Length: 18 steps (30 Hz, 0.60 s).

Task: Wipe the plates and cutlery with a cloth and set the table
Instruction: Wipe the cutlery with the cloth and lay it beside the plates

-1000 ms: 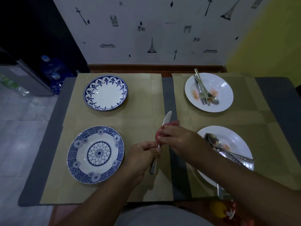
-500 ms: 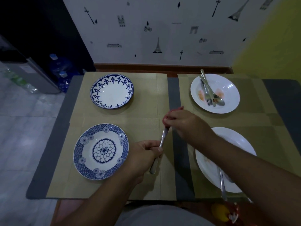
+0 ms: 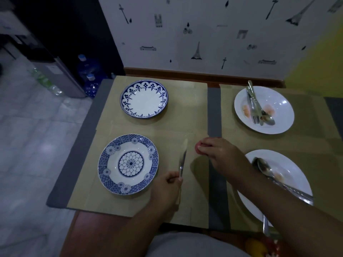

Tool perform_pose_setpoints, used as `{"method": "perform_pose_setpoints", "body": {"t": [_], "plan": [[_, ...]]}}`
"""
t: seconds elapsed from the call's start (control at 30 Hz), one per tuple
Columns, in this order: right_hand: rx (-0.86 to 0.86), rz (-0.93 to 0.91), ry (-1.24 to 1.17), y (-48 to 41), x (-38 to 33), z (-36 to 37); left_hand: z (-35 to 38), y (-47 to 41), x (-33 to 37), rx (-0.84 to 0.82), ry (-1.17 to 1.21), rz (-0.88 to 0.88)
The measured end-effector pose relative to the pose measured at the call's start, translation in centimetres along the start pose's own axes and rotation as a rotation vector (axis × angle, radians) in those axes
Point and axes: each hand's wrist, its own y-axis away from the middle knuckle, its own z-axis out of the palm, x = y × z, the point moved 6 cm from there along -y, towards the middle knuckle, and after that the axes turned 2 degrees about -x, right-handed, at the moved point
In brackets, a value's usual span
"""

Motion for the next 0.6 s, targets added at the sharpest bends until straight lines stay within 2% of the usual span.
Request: {"method": "perform_pose_setpoints", "body": {"t": [0.13, 0.27, 0.37, 0.53, 0.6], "plan": [[-0.105, 0.03, -0.073, 1.3, -0.3, 2.4, -1.7, -0.4, -1.8, 0.16, -0.05, -0.001], [-0.134, 0.016, -0.055, 1.7, -0.9, 3.4, -2.0, -0.7, -2.3, 0.232, -0.189, 0.072], [-0.165, 0.012, -0.065, 1.7, -1.0, 4.0, -1.7, -0.5, -2.0, 0.265, -0.299, 0.166], [-0.166, -0.035, -0.056, 1.7, -1.7, 4.4, -1.7, -0.1, -2.4, 0.293, -0.35, 0.275], [-0.177, -0.034, -0.065, 1.9, -1.7, 4.6, -1.6, 0.4, -2.0, 0.31, -0.43, 0.402]]}}
